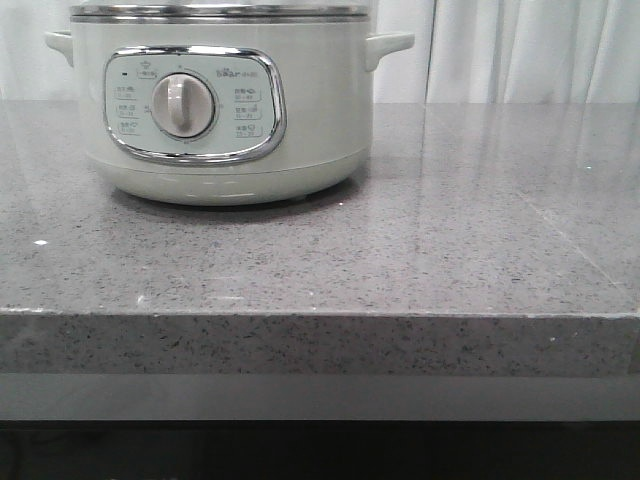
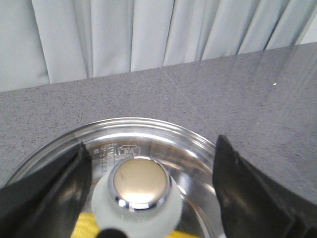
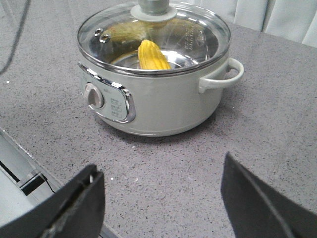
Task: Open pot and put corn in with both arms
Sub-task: 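Lower the glass lid back onto the pot with the left gripper, then release the lid knob and withdraw the left gripper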
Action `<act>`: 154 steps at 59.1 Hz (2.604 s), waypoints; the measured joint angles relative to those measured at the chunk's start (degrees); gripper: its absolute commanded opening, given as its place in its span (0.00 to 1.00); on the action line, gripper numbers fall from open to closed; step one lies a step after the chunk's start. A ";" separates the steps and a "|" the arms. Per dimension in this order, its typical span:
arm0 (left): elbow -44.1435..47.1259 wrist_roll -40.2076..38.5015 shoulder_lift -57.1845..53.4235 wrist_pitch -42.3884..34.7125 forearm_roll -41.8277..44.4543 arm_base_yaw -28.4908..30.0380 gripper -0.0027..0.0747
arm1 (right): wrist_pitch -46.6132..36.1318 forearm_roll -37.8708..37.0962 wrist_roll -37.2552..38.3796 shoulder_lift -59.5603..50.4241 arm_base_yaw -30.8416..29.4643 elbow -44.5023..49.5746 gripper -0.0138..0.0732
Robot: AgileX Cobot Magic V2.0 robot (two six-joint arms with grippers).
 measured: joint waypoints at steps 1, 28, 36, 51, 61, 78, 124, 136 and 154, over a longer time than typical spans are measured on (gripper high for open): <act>-0.12 0.00 -1.12 1.29 0.10 0.00 0.70 | 0.00 0.00 0.00 0.00 0.00 0.00 0.76; 16.76 0.00 -25.91 10.15 1.02 0.00 0.70 | 0.00 0.00 0.00 0.00 0.00 0.00 0.76; 24.72 0.00 -33.00 10.15 1.02 0.00 0.70 | 0.00 0.00 0.00 0.00 0.00 0.00 0.76; 37.07 0.00 -44.62 9.41 1.05 0.00 0.70 | 0.00 0.00 0.00 0.00 0.00 0.00 0.76; 42.25 0.00 -49.35 7.12 1.80 0.00 0.70 | 0.00 0.00 0.00 0.00 0.00 0.00 0.76; 42.98 0.11 -50.07 6.23 4.69 0.00 0.49 | 0.14 0.00 0.00 0.00 0.00 0.00 0.49; 42.98 0.11 -50.07 6.23 5.17 0.00 0.01 | 2.96 0.00 0.00 0.00 0.00 0.00 0.02; 43.36 0.11 -50.64 6.11 5.42 0.00 0.01 | 2.96 0.00 0.00 0.00 0.00 0.00 0.02; 57.29 0.20 -63.91 -4.78 8.90 9.43 0.01 | 2.96 0.00 0.00 0.00 0.00 0.00 0.02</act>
